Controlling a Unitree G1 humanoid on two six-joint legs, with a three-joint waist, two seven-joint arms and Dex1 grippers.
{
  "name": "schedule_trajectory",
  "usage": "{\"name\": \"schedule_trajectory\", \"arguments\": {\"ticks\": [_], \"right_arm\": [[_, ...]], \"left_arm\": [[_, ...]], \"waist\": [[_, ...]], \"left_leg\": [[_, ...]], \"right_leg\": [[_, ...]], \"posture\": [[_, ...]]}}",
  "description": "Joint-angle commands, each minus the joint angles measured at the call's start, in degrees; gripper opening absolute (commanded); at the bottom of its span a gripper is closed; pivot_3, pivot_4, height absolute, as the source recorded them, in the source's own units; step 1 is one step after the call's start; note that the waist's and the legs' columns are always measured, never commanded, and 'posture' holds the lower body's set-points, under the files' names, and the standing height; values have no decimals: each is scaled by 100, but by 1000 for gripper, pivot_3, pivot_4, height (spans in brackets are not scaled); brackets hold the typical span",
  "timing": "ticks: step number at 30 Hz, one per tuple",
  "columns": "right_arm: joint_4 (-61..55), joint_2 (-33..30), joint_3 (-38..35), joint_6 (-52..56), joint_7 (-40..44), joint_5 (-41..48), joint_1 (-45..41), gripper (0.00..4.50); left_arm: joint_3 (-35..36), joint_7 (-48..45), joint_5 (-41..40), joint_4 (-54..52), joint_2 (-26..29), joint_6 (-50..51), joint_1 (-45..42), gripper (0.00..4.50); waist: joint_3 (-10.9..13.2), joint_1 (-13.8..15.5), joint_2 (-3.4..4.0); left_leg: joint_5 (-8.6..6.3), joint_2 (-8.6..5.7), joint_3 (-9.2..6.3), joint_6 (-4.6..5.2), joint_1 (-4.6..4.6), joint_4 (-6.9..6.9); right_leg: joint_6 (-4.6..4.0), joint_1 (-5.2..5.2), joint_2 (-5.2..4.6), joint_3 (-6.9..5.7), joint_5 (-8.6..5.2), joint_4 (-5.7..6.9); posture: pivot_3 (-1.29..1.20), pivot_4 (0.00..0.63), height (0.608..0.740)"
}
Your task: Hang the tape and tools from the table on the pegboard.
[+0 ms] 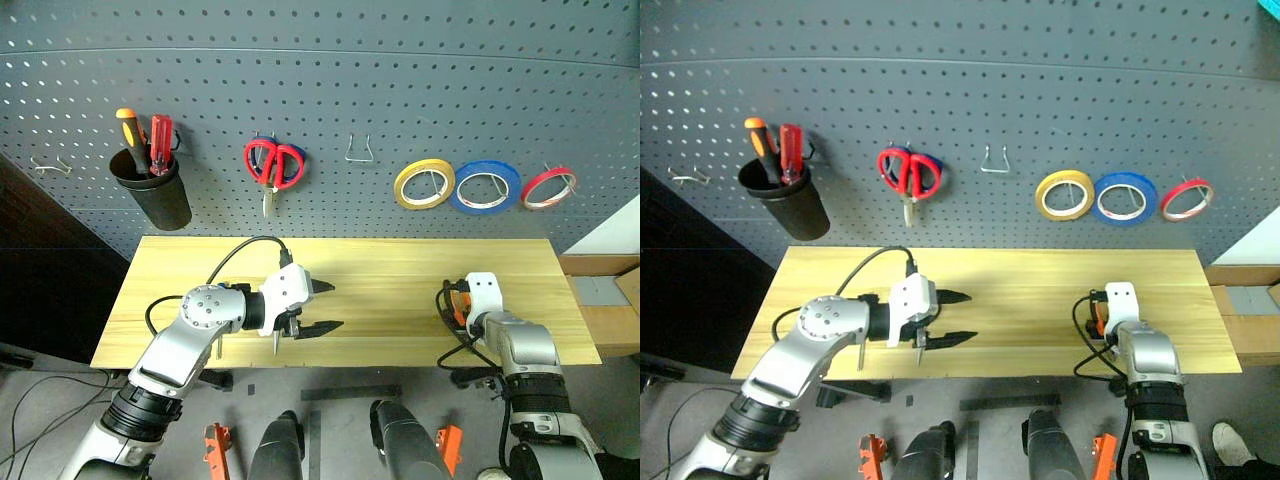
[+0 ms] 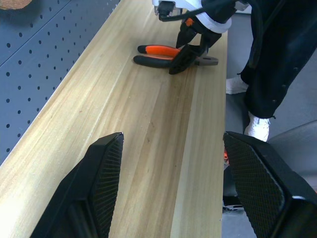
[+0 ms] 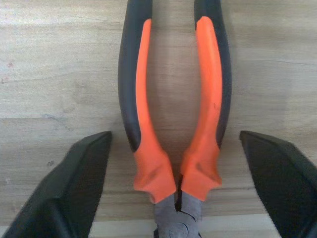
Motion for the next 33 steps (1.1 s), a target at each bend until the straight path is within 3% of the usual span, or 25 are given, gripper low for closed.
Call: {"name": "schedule_trajectory", "arguments": {"ticks": [1,4,7,11,15,18,24,33], "right_arm": [[358,41,-85,98,-57,146,106,3212],[212,121,79,-29,-77,178,141,2403],[-268,265,471,-363,-95,127,209,2404],[-1541,908,966,-857,-318,177,321,2403],[-2992,1652,1818,-1782,-370,204,287,2403],[-3420,1918,2325,-2514,-323,84,-118,2403],[-2370,2010,2164,-3900,-465,-99,-1730,2403],[1261,1341,1656,-6789,-843,-478,-3726,2403]], "left_arm": [[125,133,-8,-145,-71,-138,65,3416],[302,326,-2,-78,-99,-241,196,3416],[551,472,-130,-76,-124,-263,424,3416],[1150,771,-441,-230,-300,-402,804,3416],[1899,958,-1302,-716,-445,62,1194,3416],[2282,1102,-1919,-1143,-477,451,1365,3416],[2483,1440,-2191,-1369,-422,777,1273,3416],[2125,1652,-2135,-1462,-570,889,749,3416]], "waist": [[-2,-6,-3],[-3,-26,-5],[-3,-52,-5],[2,-119,3],[14,-150,18],[13,-110,18],[12,48,15],[12,94,14]], "left_leg": [[0,0,-1,0,-1,6],[0,0,-1,0,-6,28],[0,0,-1,0,-6,34],[-1,6,1,0,-11,29],[-1,18,2,0,-31,27],[-1,17,-2,-2,-32,31],[0,14,-4,-3,-26,54],[0,17,-2,-3,-24,40]], "right_leg": [[3,2,0,0,2,1],[11,5,0,1,9,3],[11,4,0,2,11,6],[9,-11,5,5,11,14],[4,-43,15,7,13,32],[4,-51,15,6,11,50],[3,-32,15,2,12,47],[-35,-34,20,1,32,47]], "posture": [[-124,265,740],[-127,265,740],[-126,265,740],[-121,266,740],[-102,268,740],[-88,266,740],[-65,261,740],[-31,256,740]]}}
